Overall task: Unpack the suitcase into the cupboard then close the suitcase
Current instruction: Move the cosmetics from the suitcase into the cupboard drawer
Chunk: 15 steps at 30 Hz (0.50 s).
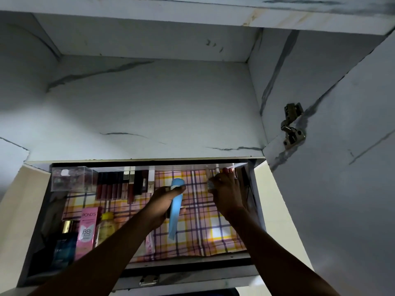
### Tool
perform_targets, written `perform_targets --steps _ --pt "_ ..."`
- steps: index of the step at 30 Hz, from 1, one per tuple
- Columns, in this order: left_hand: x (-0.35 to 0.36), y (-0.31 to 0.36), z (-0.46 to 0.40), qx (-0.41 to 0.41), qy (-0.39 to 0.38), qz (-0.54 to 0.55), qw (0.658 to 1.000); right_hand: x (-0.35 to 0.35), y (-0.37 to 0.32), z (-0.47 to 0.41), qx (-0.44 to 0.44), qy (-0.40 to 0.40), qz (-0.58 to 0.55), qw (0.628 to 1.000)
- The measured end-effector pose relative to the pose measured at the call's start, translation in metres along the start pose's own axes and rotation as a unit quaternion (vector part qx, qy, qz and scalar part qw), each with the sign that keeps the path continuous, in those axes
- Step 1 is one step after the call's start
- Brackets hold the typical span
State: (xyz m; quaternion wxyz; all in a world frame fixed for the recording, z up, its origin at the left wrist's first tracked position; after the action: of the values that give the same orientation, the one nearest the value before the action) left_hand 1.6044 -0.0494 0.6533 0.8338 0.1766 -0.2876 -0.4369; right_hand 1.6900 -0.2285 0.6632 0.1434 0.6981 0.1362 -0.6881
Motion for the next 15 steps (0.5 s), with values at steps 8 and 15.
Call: perform_targets --steps 8,15 --pt "-0.005 -0.001 0.003 0.006 -0.003 0.016 1.0 0.017 0.004 0.002 -0.008 -0.025 0.044 0.999" --pt "-0.007 -0.01 0.004 -0.007 -0.004 0.033 0.999 0.012 0.003 0.002 0.006 -0.016 0.03 0.999"
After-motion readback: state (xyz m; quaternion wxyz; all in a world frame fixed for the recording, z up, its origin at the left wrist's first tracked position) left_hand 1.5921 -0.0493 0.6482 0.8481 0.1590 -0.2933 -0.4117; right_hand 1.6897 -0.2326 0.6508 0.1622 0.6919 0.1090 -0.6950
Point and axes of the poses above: each hand's wrist, its own z-axis away from the middle knuckle, its own x-axis out of the palm, y = z × x, the point moved 8 cm from there along -z, towards the middle knuckle, and after that the axes turned 14 degrees about z, right-handed, at the moved point
